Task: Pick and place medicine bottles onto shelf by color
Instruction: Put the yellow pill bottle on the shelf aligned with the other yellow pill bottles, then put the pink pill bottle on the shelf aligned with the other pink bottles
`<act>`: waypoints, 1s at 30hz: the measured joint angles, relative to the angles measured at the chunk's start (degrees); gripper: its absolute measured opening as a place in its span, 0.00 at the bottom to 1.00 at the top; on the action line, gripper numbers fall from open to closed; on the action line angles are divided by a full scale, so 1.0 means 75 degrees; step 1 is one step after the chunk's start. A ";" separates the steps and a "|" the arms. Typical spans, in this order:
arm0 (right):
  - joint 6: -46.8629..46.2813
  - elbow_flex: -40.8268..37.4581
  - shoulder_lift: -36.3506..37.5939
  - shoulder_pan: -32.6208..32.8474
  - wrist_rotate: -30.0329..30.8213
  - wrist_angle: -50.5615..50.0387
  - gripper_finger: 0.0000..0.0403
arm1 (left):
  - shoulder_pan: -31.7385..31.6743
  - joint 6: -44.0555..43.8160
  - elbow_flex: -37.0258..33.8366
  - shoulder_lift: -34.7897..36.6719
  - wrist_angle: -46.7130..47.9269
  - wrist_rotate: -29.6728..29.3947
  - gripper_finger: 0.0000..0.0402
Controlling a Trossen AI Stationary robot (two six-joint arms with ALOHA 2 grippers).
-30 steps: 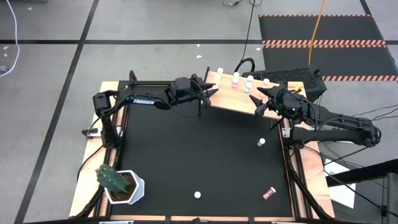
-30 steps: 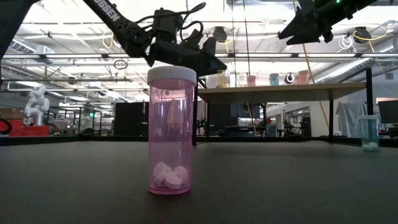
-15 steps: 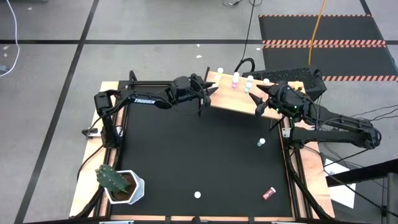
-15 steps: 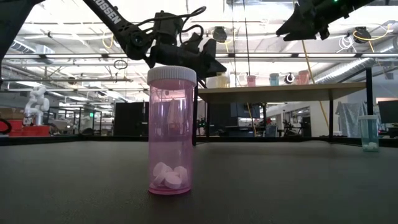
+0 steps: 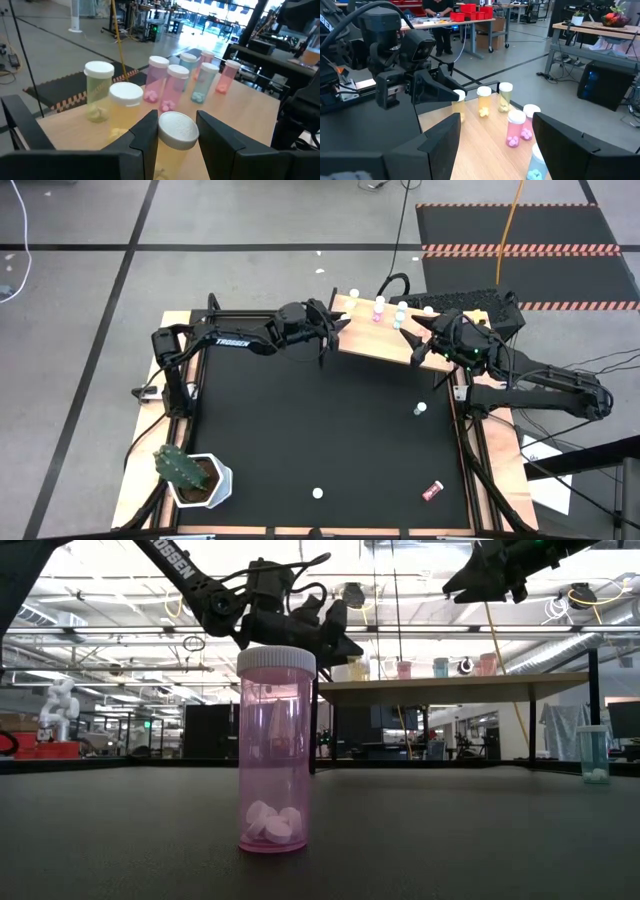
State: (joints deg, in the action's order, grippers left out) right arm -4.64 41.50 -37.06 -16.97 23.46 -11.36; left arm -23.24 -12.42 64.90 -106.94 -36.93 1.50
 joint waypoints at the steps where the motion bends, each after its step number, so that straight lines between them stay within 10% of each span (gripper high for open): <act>1: 0.0000 0.0000 0.0003 0.0002 0.0000 0.0000 0.61 | 0.0007 -0.0018 0.0000 0.0000 0.0002 -0.0003 0.31; 19: -0.0087 -0.0003 0.0003 0.0006 -0.0178 -0.0005 0.61 | 0.0017 -0.0206 0.0000 -0.0035 0.0082 -0.0079 0.34; 30: -0.0265 -0.0003 0.0027 0.0006 -0.0575 -0.0034 0.61 | 0.0017 -0.0054 -0.0002 0.0027 0.0024 -0.0067 0.74</act>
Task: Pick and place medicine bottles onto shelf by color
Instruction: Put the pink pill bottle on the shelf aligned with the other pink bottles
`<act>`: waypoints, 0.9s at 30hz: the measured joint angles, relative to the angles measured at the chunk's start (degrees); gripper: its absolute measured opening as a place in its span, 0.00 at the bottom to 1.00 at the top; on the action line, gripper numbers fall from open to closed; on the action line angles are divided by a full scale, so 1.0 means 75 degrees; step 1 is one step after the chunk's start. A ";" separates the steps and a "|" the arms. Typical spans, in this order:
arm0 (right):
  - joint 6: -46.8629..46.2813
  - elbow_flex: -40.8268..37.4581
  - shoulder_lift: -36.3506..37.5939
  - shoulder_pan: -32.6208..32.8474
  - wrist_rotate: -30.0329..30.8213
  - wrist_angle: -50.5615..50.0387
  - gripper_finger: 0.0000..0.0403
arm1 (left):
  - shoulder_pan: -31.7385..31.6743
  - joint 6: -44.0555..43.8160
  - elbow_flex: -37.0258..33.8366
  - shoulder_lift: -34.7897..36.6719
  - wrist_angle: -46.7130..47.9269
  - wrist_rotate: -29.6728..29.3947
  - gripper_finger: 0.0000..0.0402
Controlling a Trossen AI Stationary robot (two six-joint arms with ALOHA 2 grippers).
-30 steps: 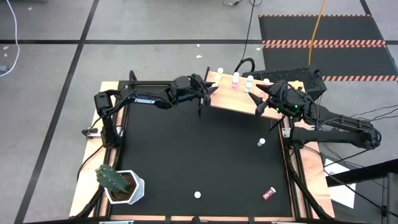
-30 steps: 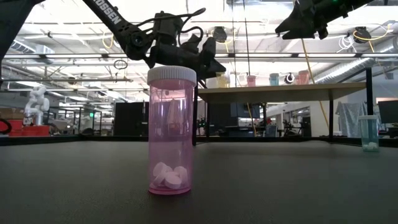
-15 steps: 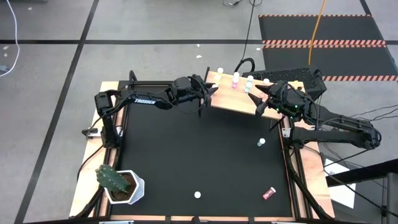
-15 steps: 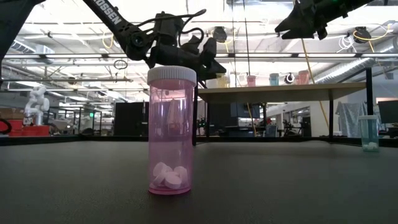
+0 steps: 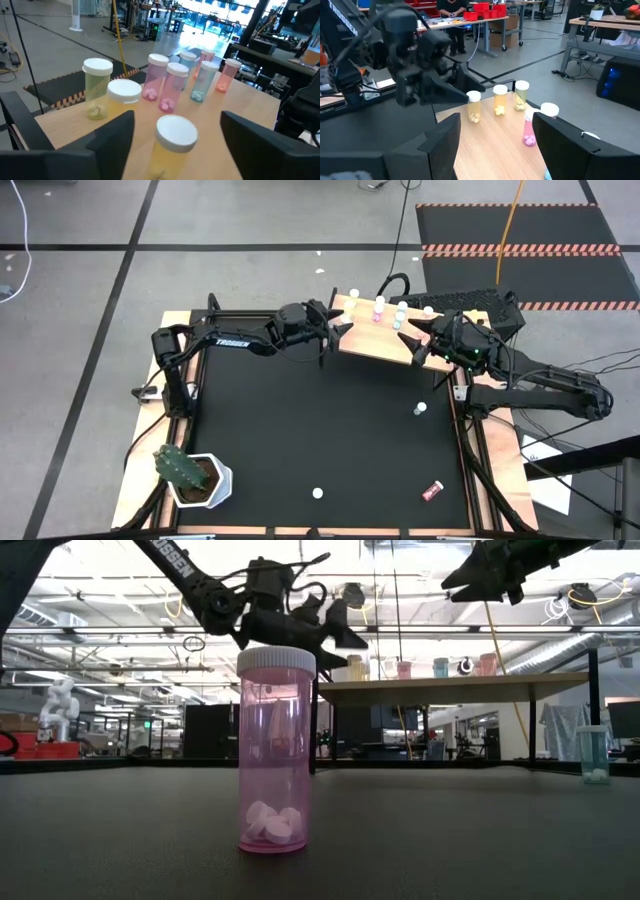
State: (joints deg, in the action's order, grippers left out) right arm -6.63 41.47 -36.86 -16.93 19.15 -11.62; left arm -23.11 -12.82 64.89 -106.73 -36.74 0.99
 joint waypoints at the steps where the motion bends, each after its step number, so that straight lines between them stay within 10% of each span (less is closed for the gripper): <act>1: -0.0001 0.0000 0.0012 0.0001 -0.0002 -0.0001 0.61 | 0.0000 -0.0040 -0.0011 0.0099 0.0034 0.0032 0.77; 17: -0.1155 -0.0003 0.0103 0.0006 -0.1814 -0.0045 0.59 | 0.1122 0.0056 0.0005 0.3373 0.3587 0.0134 0.94; 27: -0.2409 -0.0006 0.0109 0.0107 -0.3406 -0.0461 0.54 | 0.3912 -0.1003 -0.0016 0.3175 0.4322 -0.2106 0.94</act>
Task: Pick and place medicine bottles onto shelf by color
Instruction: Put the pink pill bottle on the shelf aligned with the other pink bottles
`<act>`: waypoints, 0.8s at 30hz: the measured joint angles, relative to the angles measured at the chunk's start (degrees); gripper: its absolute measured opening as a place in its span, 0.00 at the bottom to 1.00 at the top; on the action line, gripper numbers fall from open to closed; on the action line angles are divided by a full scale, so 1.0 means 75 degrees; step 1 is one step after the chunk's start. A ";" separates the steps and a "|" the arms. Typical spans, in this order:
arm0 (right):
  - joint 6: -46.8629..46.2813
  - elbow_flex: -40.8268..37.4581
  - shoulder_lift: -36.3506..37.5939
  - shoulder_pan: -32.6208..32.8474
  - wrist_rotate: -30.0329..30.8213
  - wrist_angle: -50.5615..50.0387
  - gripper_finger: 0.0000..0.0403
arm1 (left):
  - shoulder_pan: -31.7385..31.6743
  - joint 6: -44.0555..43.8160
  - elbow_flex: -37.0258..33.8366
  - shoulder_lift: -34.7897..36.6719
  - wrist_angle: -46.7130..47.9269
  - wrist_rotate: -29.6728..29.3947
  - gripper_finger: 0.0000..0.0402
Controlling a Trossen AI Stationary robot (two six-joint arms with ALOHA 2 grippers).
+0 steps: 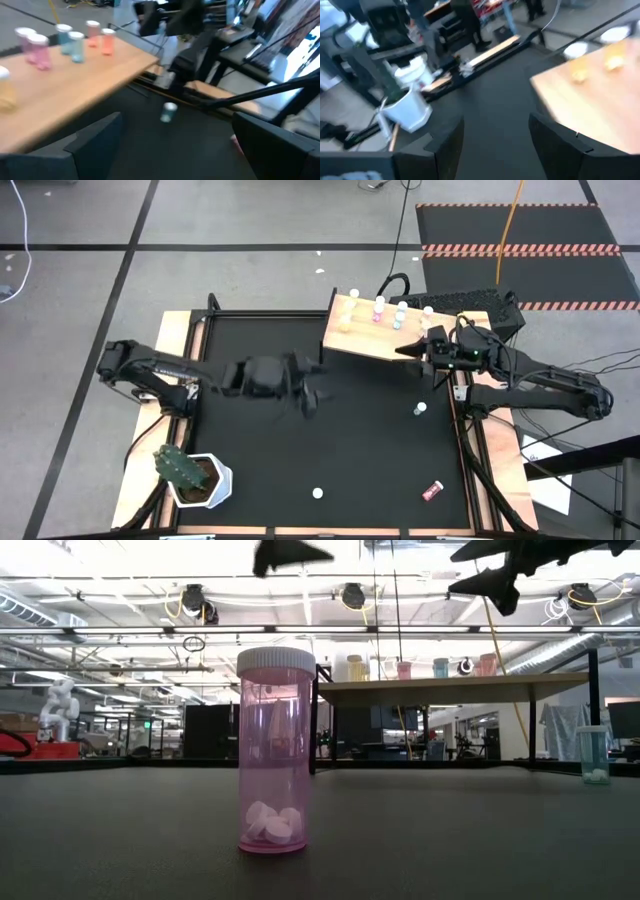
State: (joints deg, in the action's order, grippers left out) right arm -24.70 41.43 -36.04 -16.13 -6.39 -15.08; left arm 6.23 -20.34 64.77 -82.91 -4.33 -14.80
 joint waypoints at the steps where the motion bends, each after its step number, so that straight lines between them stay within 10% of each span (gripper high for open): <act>1: -0.0026 0.0000 0.0030 0.0075 -0.0080 -0.0106 0.54 | 0.0317 -0.0234 0.0001 0.0004 -0.0042 -0.0288 0.94; 11: 0.0451 0.0000 -0.0269 0.1206 -0.0137 -0.0434 0.53 | 0.3123 -0.1678 0.0020 0.0031 0.0334 -0.3539 0.94; 24: -0.1088 0.0009 -0.2728 0.4917 0.2667 0.2388 0.53 | 0.3574 -0.2139 0.0020 0.0163 0.3585 -0.2970 0.94</act>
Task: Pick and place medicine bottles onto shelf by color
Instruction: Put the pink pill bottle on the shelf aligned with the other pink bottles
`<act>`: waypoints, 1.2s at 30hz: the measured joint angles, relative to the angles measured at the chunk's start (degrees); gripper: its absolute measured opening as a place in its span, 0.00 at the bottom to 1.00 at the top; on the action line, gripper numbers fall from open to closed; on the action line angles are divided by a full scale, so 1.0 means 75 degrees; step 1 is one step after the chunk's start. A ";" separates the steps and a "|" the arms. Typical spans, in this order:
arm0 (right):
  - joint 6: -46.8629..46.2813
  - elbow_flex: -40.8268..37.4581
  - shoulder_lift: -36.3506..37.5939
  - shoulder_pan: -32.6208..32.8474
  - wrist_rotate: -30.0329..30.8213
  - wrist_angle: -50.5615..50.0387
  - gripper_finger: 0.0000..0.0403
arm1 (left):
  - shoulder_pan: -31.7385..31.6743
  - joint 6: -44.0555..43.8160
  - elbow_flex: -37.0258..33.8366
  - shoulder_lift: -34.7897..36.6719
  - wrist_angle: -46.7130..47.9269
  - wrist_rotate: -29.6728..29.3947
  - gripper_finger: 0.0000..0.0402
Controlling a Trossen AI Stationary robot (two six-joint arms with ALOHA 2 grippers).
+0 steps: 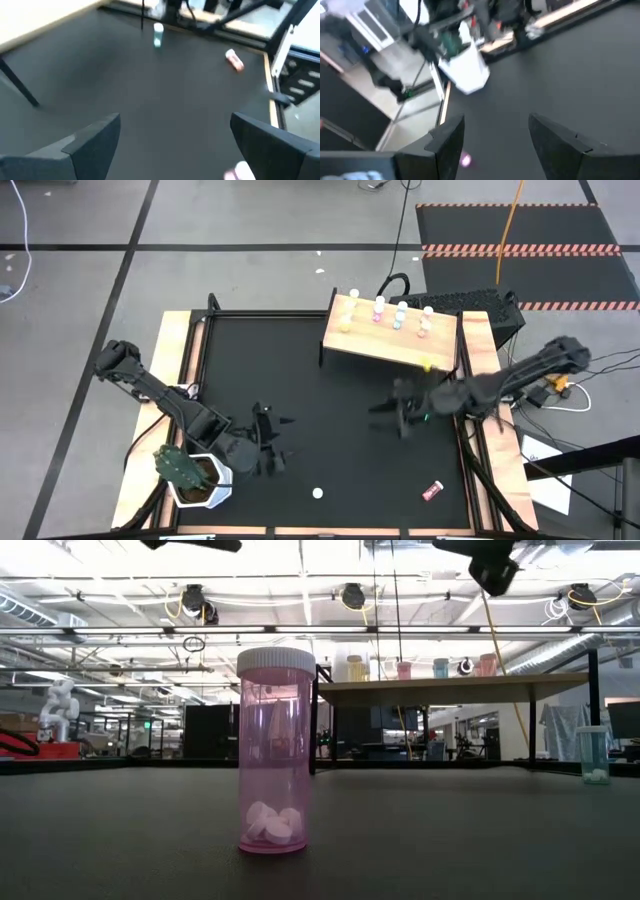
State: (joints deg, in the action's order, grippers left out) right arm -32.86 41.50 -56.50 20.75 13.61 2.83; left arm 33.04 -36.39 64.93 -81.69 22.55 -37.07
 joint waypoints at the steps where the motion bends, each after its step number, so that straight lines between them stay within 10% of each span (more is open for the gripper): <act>1: -0.0116 0.0018 -0.0317 0.0314 0.0232 0.0167 0.53 | 0.0002 -0.0128 0.0000 0.0006 0.0091 0.0180 0.94; 14: -0.0937 0.3223 -0.4197 0.1612 0.1237 -0.2012 0.53 | 0.0208 0.2157 -0.0006 -0.0545 -0.0092 0.1231 0.94; 23: -0.1830 0.3700 -0.4402 0.1653 0.1629 -0.2076 0.53 | 0.0221 0.3221 -0.0003 -0.1663 -0.2055 0.2580 0.92; 36: -0.3300 0.3703 -0.4332 0.1699 0.1619 -0.2729 0.53 | -0.0201 0.3478 -0.0009 -0.3229 -0.4122 0.4949 0.61</act>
State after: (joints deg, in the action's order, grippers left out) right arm -57.61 69.28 -88.99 33.50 25.75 -17.64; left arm 31.53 -10.31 64.86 -105.91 -8.36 0.04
